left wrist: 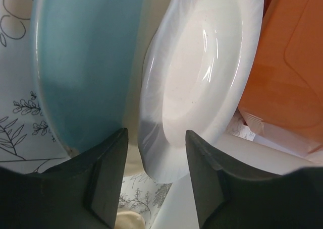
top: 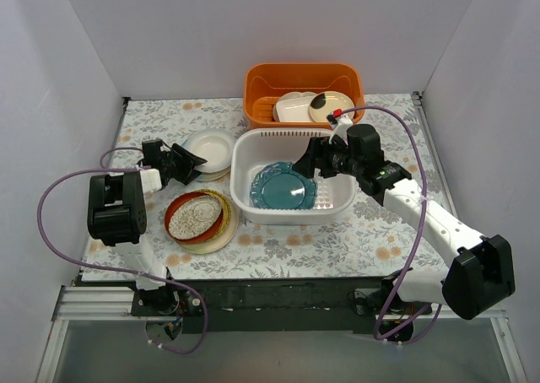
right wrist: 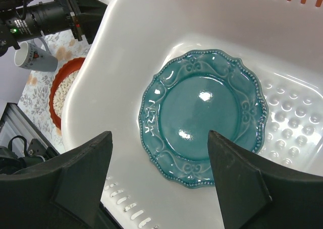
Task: Place the plates into the plastic bin on the countertop
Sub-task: Pick up the plate at the center of the board.
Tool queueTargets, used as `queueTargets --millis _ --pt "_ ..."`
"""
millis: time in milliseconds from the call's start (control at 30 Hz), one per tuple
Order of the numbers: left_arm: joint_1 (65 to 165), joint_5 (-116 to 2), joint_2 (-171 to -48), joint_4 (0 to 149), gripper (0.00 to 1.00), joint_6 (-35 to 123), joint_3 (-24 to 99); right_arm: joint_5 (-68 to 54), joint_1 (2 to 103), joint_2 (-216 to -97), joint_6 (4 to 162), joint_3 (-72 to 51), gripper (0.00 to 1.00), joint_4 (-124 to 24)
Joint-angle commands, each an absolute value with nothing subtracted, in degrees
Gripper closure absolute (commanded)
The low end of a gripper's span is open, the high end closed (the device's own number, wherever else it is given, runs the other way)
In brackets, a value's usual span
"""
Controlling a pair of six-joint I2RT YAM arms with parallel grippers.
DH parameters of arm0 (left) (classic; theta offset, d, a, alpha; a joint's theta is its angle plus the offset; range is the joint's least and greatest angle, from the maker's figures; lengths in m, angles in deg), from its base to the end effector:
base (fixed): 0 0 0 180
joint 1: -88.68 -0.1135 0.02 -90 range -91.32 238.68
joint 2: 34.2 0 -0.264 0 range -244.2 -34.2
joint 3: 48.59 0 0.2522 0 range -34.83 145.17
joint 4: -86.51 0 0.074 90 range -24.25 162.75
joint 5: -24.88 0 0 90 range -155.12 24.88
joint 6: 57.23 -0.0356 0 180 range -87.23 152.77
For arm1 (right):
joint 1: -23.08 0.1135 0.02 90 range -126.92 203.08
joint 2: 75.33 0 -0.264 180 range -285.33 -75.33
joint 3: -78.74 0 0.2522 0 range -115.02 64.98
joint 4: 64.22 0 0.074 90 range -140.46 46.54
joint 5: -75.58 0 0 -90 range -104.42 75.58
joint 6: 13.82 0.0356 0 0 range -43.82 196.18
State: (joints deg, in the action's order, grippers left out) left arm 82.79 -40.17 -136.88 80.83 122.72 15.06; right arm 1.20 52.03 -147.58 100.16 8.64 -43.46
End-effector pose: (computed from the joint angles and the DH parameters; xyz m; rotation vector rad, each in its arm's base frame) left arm 0.3491 0.0209 0.1375 -1.7655 1.9169 -1.1513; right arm 0.2502 0.1494 0.3133 -0.2753 2.0412 0.8579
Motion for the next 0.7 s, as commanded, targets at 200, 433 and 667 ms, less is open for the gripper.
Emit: queueTargets --millis 200,433,667 --pt "82.70 -39.81 -138.79 81.98 0.66 121.80 15.54 2.02 52.17 -145.73 100.52 9.25 0.18 -46.42" --pt "82.70 -40.69 -139.06 80.75 1.00 122.07 15.54 2.02 52.17 -145.47 100.52 9.69 0.18 -46.51" --pt "82.70 -41.74 -136.95 80.48 1.00 122.50 15.10 1.84 52.17 -144.85 100.61 9.96 0.18 -46.51"
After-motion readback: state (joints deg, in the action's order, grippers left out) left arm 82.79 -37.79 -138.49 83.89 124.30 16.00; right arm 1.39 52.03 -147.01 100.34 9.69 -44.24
